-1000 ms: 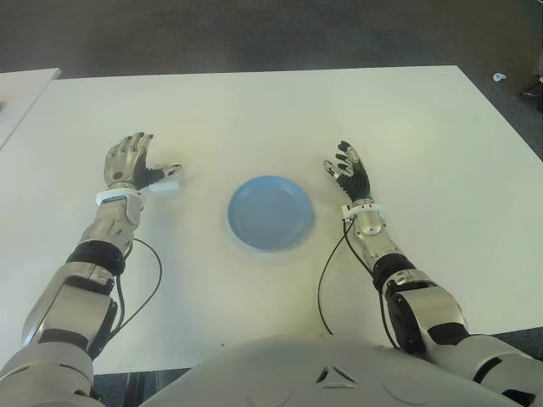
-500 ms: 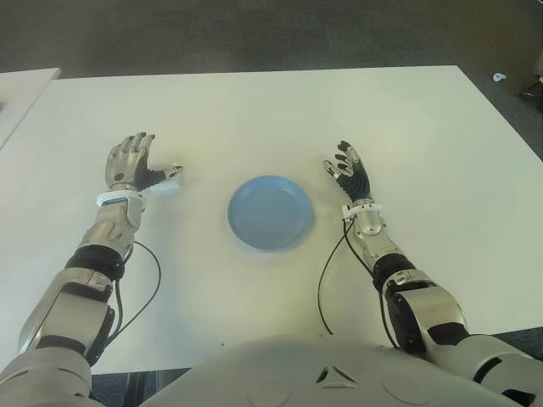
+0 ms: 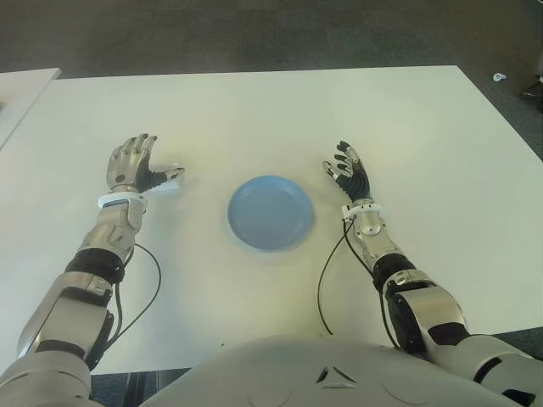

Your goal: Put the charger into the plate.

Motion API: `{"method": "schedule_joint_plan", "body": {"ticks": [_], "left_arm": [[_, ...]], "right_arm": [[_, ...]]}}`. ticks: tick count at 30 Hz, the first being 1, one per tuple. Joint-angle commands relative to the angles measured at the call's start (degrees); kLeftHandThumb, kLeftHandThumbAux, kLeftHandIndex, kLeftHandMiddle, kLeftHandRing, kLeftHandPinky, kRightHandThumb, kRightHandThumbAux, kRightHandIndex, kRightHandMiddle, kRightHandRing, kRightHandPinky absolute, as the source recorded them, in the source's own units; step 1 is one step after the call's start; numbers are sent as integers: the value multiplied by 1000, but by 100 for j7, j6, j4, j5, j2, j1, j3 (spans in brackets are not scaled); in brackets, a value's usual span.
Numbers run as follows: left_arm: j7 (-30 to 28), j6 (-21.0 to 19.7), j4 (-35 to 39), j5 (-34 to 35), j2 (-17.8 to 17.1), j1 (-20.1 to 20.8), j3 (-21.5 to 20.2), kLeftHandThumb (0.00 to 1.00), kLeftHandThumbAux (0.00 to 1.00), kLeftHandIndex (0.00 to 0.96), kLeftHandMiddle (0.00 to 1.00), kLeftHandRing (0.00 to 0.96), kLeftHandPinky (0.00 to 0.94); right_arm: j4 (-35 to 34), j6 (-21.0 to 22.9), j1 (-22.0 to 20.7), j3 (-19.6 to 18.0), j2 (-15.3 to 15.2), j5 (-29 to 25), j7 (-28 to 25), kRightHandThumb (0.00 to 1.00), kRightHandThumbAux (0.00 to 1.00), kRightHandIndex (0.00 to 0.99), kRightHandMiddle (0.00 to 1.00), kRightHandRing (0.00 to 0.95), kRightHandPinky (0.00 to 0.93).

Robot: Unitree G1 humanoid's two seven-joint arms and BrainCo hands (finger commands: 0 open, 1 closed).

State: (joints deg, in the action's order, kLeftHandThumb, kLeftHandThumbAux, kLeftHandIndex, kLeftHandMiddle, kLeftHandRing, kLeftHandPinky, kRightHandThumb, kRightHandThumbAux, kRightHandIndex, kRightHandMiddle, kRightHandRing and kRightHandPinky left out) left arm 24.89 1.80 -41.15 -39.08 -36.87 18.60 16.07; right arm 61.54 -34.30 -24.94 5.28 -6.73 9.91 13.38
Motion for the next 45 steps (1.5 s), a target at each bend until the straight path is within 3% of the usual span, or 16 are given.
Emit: {"method": "schedule_joint_plan", "body": {"ticks": [1, 10, 18, 30, 45], "left_arm": [[-61, 18, 64, 28, -20, -131, -42, 148, 364, 0, 0, 0, 18], [-65, 48, 200, 54, -28, -203, -74, 157, 354, 0, 0, 0, 24], [-448, 58, 398, 154, -51, -310, -77, 184, 329, 0, 0, 0, 33], [-697, -24, 126, 116, 125, -268, 25, 203, 288, 0, 0, 0, 60], [-264, 476, -1397, 160, 576, 320, 195, 211, 289, 0, 0, 11, 132]], "right_arm": [[513, 322, 654, 164, 211, 179, -110, 317, 602, 98, 152, 188, 254], [518, 339, 647, 180, 200, 197, -99, 321, 597, 98, 150, 188, 255], [528, 340, 640, 173, 196, 192, -117, 325, 591, 96, 150, 192, 262], [536, 305, 636, 354, 120, 471, 153, 330, 584, 94, 157, 201, 266], [548, 343, 631, 870, -65, 1249, 740, 276, 546, 79, 152, 187, 241]]}}
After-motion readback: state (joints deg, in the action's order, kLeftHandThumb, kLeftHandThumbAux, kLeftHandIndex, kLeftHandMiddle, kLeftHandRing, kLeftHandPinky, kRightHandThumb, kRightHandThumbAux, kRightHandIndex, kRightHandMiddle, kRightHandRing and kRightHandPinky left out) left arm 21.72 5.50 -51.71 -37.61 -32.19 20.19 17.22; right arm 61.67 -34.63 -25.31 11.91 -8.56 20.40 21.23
